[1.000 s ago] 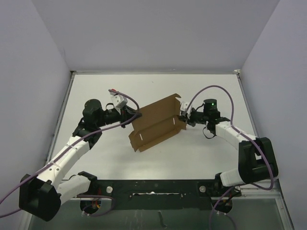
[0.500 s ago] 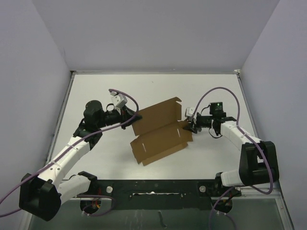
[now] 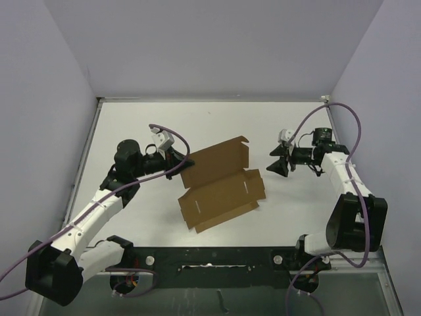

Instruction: Fold the paper box

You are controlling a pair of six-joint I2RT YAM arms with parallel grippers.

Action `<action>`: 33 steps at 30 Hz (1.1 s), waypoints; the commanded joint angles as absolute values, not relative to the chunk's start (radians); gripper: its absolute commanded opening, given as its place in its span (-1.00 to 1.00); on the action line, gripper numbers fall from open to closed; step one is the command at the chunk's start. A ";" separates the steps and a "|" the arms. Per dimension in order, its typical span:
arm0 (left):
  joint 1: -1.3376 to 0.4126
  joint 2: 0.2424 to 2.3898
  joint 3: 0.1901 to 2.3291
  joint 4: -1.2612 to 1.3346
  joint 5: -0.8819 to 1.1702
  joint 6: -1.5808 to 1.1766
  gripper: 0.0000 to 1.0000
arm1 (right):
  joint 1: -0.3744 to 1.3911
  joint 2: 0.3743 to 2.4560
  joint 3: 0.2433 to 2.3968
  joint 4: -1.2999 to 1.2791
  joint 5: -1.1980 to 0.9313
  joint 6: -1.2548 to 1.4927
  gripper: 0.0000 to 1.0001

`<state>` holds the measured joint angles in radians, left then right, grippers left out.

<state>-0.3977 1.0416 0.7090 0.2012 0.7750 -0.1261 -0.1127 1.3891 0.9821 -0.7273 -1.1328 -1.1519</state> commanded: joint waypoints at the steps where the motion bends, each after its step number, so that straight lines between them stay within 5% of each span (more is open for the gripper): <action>1: -0.397 1.003 0.733 0.255 0.781 -0.106 -1.00 | -0.121 1.487 1.061 -0.656 -1.012 -0.837 0.00; 3: -0.397 0.999 0.738 0.270 0.781 -0.105 -1.00 | -0.113 1.553 1.085 -0.662 -0.987 -0.785 -0.33; 6: -0.396 1.000 0.744 0.283 0.781 -0.103 -1.00 | -0.083 1.610 1.093 -0.683 -0.986 -0.790 -0.47; 14: -0.380 1.059 0.826 0.271 0.781 -0.051 -1.00 | 0.042 1.609 1.093 -0.710 -1.042 -0.831 -0.47; 23: -0.367 1.098 0.959 0.227 0.736 0.123 -1.00 | 0.120 1.563 1.123 -0.443 -0.936 -0.534 -0.35; 33: -0.389 1.056 0.747 0.314 0.765 0.251 -1.00 | 0.125 1.733 1.163 -0.384 -0.852 -0.513 -0.28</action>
